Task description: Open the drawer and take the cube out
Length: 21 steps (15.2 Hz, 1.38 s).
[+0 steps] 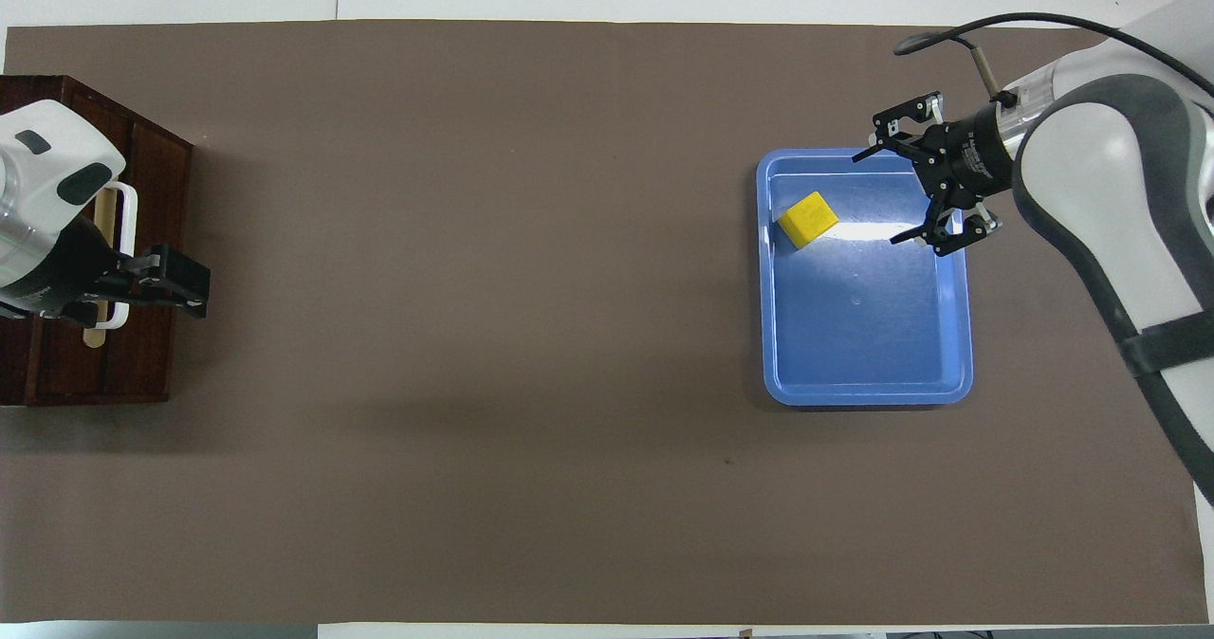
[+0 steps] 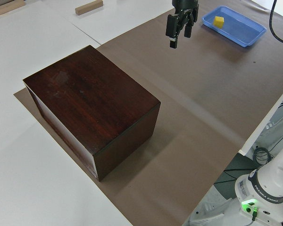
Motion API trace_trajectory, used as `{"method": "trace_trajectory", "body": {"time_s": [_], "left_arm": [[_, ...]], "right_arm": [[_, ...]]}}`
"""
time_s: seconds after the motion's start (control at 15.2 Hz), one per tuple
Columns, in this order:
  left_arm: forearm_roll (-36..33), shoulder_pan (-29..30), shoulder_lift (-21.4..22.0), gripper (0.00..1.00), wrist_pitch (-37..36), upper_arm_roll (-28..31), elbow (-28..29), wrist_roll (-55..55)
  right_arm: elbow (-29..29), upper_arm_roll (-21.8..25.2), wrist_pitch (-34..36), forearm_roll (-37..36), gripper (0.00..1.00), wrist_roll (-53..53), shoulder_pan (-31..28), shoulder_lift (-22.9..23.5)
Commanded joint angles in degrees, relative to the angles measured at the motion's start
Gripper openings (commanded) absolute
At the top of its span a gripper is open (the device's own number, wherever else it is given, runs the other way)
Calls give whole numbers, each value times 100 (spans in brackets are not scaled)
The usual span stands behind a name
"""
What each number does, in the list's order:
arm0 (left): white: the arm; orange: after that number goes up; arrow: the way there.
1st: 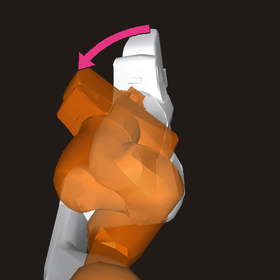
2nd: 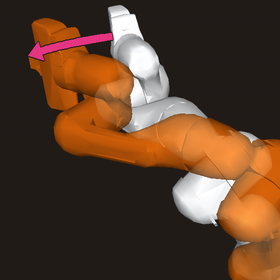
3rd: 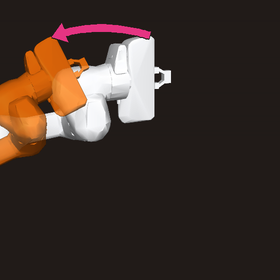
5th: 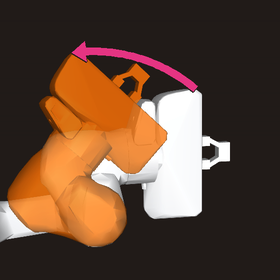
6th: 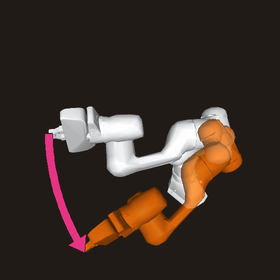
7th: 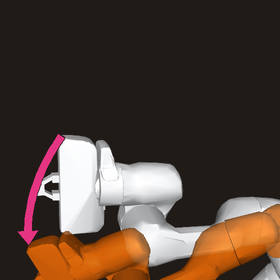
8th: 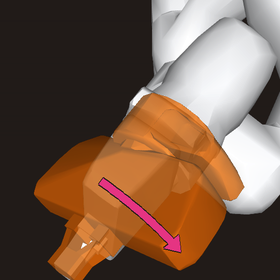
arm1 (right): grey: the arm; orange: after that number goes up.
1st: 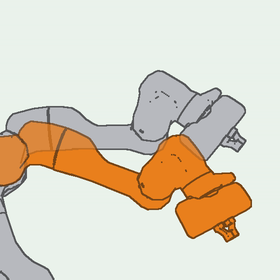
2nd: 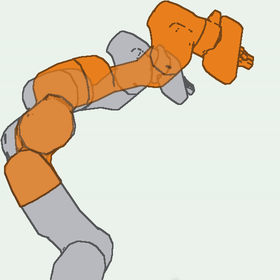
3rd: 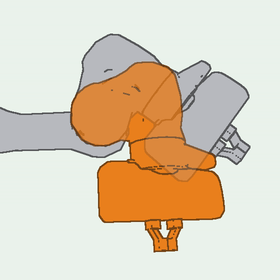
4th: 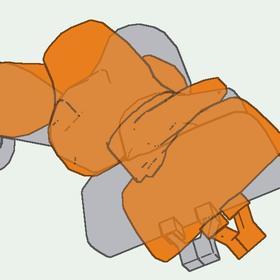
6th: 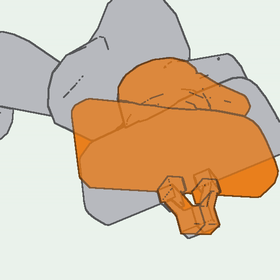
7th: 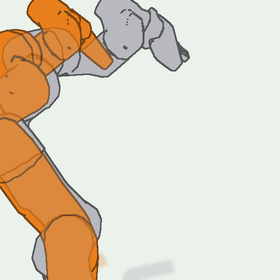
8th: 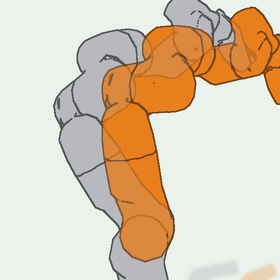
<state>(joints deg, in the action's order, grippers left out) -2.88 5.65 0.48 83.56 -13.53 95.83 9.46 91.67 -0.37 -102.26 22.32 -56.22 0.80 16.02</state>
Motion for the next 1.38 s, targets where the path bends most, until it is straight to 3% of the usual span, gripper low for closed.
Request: {"method": "trace_trajectory", "body": {"time_s": [0.0, 0.33, 0.59, 0.79, 0.92, 1.31], "left_arm": [[112, -28, 110, 100, -15, 157, 76, -67], [341, 33, -92, 100, 300, 394, -73, -838], [324, 7, -145, 100, 389, 413, -257, -910], [341, -46, -215, 100, 328, 447, -249, -840], [341, -134, -233, 100, 232, 421, -267, -770], [306, -133, -49, 100, 328, 395, -206, -778]], "right_arm": [[-332, -24, 757, -691, 100, 1336, -107, -265], [-519, 11, 1375, -1658, 100, 4114, -239, -818], [-492, 11, 1753, -2301, 100, 5733, -221, -1372], [-475, 2, 2025, -2416, 100, 6007, -230, -1584], [-291, -42, 1860, -2566, 100, 6350, -239, -1654], [316, -77, 1235, -2487, 100, 5877, -273, -1611]]}}
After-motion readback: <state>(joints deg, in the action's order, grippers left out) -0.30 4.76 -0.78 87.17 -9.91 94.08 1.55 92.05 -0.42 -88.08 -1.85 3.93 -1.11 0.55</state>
